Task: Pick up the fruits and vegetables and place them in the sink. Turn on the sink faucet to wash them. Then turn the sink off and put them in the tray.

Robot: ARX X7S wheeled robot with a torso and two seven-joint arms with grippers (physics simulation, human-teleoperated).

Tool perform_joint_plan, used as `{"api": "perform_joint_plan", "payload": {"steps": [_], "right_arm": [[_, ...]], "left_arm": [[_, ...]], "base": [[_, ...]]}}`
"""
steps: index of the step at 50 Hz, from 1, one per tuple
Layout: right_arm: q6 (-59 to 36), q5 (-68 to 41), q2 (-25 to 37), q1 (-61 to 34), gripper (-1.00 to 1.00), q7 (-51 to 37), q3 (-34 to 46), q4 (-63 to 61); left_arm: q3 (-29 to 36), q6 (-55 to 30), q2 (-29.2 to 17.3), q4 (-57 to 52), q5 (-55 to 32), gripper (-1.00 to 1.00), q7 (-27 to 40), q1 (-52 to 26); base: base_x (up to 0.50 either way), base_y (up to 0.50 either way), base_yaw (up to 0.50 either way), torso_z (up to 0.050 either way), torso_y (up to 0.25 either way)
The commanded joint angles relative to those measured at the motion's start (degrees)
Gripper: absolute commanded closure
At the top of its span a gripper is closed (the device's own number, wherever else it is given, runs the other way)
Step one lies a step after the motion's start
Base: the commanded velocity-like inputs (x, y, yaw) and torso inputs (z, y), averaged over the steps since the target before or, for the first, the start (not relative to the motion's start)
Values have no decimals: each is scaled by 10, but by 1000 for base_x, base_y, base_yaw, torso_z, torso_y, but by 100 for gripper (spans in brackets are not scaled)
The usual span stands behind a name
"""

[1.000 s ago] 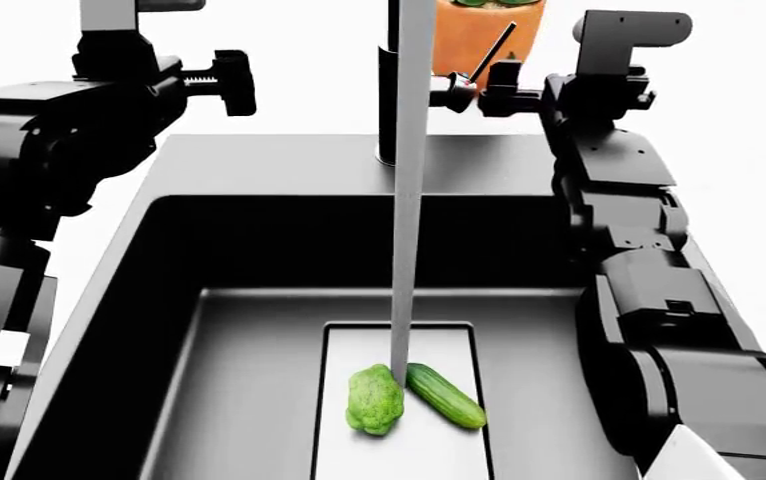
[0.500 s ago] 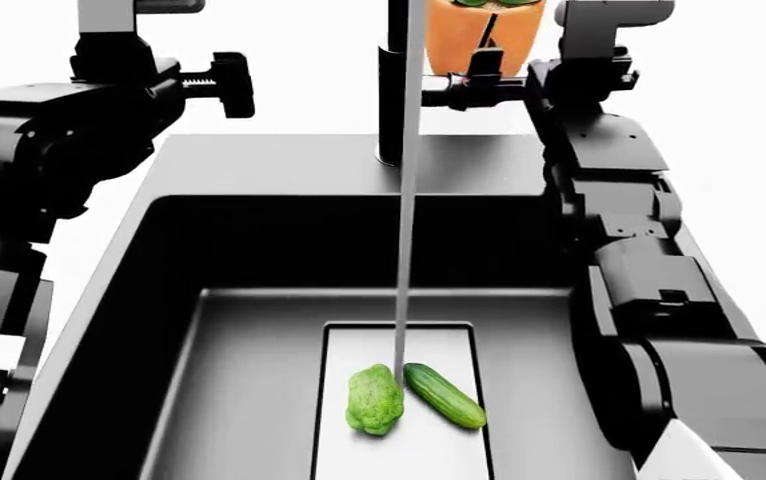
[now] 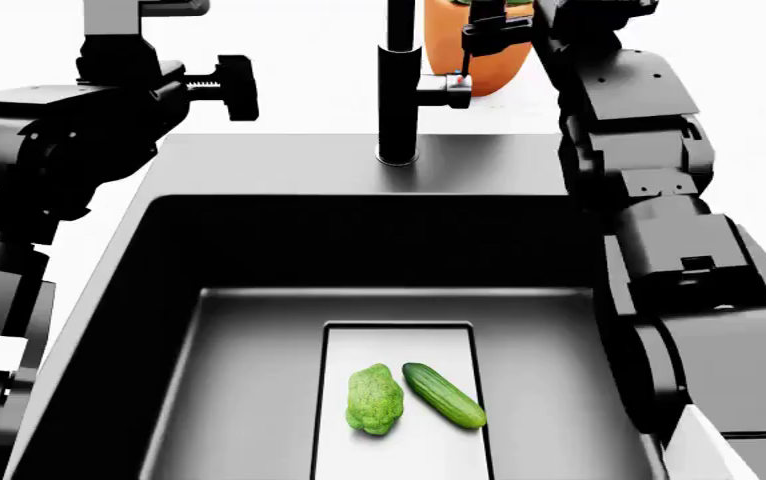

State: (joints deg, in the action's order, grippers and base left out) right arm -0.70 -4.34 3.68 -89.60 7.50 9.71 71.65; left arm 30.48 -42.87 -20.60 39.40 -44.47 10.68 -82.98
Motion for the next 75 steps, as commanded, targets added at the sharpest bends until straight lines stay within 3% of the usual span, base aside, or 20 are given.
{"api": "perform_joint_plan", "payload": {"steps": [1,5,10,17,18,23,29,35,44,49,56,62,68,75], "right_arm": [[-258,-26,57,22,-100,0,39,-295],[-457,-28,99,17,-100,26,66,-454],[-624,-47,139,11,-100,61,85,-590],[-880,-114,181,-58,-100,140,132,-701],[-893,-160,197,-76,-100,122,149,-691],[-892,-590,329,-149,-100,-246,275,-672],[-872,-1097,403,-184,-100,-448,406,-736],[-811,-1250,431,-174,-100,-511,467,-798],[-761,-1188,431,-2,-100,-427,439,-853],[-740,-1096,427,95,-100,-354,423,-861],[-742,-1013,409,114,-100,-280,418,-837],[-738,-985,396,119,-100,-262,421,-837],[-728,-931,380,141,-100,-220,432,-834],[-721,-872,372,154,-100,-175,450,-820]], "left_arm": [[9,-6,2,-4,3,-100,-5,-1],[11,-10,2,-12,1,-100,-6,-6],[4,-13,-1,-25,-6,-100,-1,-2],[4,-20,-3,-30,-8,-100,-2,-11],[4,-20,-2,-29,-8,-100,-4,-13],[11,-28,-4,-41,-10,-100,-14,-18],[5,-36,-10,-62,-20,-100,-9,-12],[4,-35,-11,-64,-23,-100,-13,-9],[12,-82,-22,-113,-38,-100,-3,-14],[29,-192,-48,-199,-90,-100,-17,-35],[62,-365,-107,-325,-176,-100,-35,-71],[10,-461,-107,-387,-301,-100,34,-55],[18,-460,-105,-408,-440,-100,134,-34],[22,-432,-92,-424,-490,-100,166,-6]], "base": [[0,0,0,0,0],[0,0,0,0,0],[0,0,0,0,0],[0,0,0,0,0],[0,0,0,0,0],[0,0,0,0,0],[0,0,0,0,0],[0,0,0,0,0],[0,0,0,0,0],[0,0,0,0,0],[0,0,0,0,0],[0,0,0,0,0],[0,0,0,0,0],[0,0,0,0,0]]}}
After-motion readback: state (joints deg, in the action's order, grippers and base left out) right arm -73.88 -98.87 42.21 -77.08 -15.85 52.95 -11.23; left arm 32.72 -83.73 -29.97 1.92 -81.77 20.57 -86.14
